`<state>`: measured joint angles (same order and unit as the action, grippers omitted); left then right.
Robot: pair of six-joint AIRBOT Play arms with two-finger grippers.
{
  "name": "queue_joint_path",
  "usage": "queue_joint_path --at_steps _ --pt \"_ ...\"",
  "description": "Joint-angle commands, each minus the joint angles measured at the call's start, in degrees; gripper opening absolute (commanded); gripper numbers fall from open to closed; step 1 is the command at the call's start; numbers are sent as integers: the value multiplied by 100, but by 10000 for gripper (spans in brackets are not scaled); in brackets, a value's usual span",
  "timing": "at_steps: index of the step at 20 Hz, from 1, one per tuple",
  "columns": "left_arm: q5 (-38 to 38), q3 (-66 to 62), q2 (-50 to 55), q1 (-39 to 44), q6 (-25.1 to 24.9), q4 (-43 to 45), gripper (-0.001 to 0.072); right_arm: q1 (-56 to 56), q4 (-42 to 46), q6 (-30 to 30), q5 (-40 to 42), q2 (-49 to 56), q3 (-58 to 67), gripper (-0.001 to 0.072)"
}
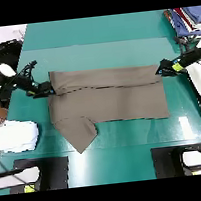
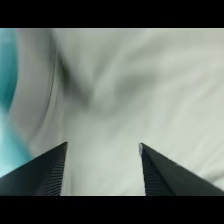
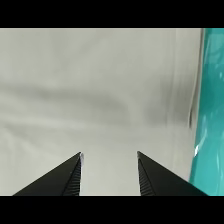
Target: Fold the shirts.
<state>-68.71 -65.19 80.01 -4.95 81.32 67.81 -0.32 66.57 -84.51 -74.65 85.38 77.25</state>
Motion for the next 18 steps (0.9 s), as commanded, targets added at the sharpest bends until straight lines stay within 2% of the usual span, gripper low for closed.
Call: queue_joint_path --at_steps 1,4,7,10,12,15,16,18 --pt "-284 1261 -1298 4 391 389 519 -223 -59 22 44 -885 -645 401" --pt "-372 2645 -2363 4 643 179 519 -264 -61 22 487 -1543 -1244 401" --pt "-315 3663 -2970 4 841 -245 519 -264 -114 22 765 -1888 -1532 401" --pt "195 4201 -3036 4 811 -866 519 -264 -107 22 728 -1980 -1565 400" --pt "636 4433 -3036 4 531 -1344 519 -262 -109 22 708 -1993 -1558 400" --pt "1283 4601 -3025 192 376 -1821 509 -264 -223 22 695 -1996 -1558 397" --pt "1469 4601 -3025 343 372 -1899 368 -264 -260 22 675 -2000 -1558 387" --pt "1606 4562 -3025 549 358 -2129 42 -267 -195 33 450 -2004 -1567 386"
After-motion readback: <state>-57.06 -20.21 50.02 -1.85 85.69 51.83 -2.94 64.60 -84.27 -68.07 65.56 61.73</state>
